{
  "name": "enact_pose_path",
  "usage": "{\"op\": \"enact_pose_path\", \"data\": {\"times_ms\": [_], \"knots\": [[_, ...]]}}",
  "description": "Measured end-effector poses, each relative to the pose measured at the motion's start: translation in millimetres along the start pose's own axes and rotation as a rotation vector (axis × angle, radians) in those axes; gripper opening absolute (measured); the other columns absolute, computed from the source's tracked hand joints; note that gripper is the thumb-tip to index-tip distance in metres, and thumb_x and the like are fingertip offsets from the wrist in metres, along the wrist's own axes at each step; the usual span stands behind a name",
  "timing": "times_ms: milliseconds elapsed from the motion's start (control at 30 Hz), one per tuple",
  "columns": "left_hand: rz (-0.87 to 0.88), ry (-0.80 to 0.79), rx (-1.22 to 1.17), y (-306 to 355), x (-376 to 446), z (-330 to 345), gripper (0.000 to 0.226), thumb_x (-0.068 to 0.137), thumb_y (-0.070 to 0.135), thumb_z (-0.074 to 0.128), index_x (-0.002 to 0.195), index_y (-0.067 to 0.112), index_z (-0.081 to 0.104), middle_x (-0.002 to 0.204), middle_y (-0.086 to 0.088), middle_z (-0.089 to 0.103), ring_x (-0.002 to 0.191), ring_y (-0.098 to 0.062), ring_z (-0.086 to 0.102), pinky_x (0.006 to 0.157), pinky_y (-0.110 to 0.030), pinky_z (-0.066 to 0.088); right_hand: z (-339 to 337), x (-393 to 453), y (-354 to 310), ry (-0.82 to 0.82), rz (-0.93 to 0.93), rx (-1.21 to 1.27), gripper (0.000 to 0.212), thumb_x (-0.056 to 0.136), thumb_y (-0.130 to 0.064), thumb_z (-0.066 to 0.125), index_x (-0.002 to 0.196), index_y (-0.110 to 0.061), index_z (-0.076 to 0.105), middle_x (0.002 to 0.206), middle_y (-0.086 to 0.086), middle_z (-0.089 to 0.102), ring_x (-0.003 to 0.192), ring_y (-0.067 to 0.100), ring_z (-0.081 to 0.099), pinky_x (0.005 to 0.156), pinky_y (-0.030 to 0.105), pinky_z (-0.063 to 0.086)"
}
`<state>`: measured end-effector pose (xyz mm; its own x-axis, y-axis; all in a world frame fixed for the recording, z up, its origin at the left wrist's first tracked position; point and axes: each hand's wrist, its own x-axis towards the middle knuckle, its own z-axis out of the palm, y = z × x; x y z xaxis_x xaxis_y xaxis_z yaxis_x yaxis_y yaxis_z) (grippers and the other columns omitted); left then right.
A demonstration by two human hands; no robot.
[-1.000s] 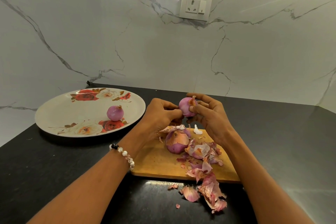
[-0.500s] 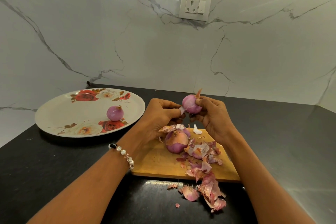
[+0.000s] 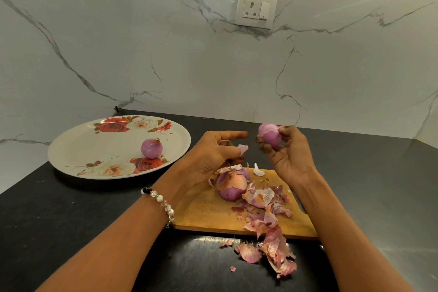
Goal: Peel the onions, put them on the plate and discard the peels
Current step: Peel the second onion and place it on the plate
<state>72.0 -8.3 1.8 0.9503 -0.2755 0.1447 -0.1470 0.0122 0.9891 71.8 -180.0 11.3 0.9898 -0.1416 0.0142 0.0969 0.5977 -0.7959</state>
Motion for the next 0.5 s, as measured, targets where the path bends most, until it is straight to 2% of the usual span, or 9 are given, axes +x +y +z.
{"op": "enact_pose_path", "data": {"times_ms": [67,133,200,300,500], "knots": [[0.025,0.019,0.107,1,0,2,0.041,0.087,0.013,0.066,0.126,0.020,0.059,0.073,0.002,0.067,0.076,-0.015,0.067,0.075,-0.025,0.057,-5,1,-6,0.040,-0.038,-0.011,0.006,0.096,-0.010,0.048,0.092,-0.012,0.051,0.107,0.023,0.056,0.068,0.026,0.063,0.046,0.022,0.053],[0.045,0.049,0.200,1,1,4,0.037,0.088,0.016,0.065,0.125,0.019,0.061,0.085,0.000,0.070,0.079,-0.014,0.067,0.067,-0.018,0.054,-6,1,-8,0.019,-0.046,-0.051,0.005,0.096,-0.011,0.049,0.096,-0.011,0.054,0.104,0.023,0.058,0.069,0.026,0.065,0.051,0.024,0.056],[0.046,0.072,0.231,0,1,5,0.024,0.089,0.013,0.065,0.113,0.014,0.069,0.091,0.001,0.070,0.084,-0.014,0.066,0.069,-0.018,0.054,-4,0,-4,-0.036,-0.038,-0.146,0.010,0.095,-0.009,0.049,0.100,-0.007,0.057,0.102,0.026,0.061,0.070,0.027,0.066,0.057,0.029,0.058],[0.085,0.137,0.323,-1,1,4,0.014,0.090,0.017,0.064,0.098,0.013,0.075,0.087,0.005,0.071,0.087,-0.012,0.064,0.075,-0.023,0.054,-2,1,4,-0.103,-0.070,-0.334,0.016,0.093,-0.004,0.051,0.100,-0.002,0.065,0.101,0.026,0.064,0.076,0.029,0.066,0.060,0.034,0.058],[0.168,0.161,0.268,0,2,1,0.035,0.082,0.028,0.069,0.113,0.014,0.067,0.089,0.007,0.069,0.079,-0.010,0.069,0.068,-0.019,0.056,-2,2,6,-0.199,-0.097,-0.354,0.017,0.091,0.004,0.057,0.104,-0.001,0.067,0.106,0.022,0.065,0.080,0.029,0.070,0.061,0.033,0.061]]}}
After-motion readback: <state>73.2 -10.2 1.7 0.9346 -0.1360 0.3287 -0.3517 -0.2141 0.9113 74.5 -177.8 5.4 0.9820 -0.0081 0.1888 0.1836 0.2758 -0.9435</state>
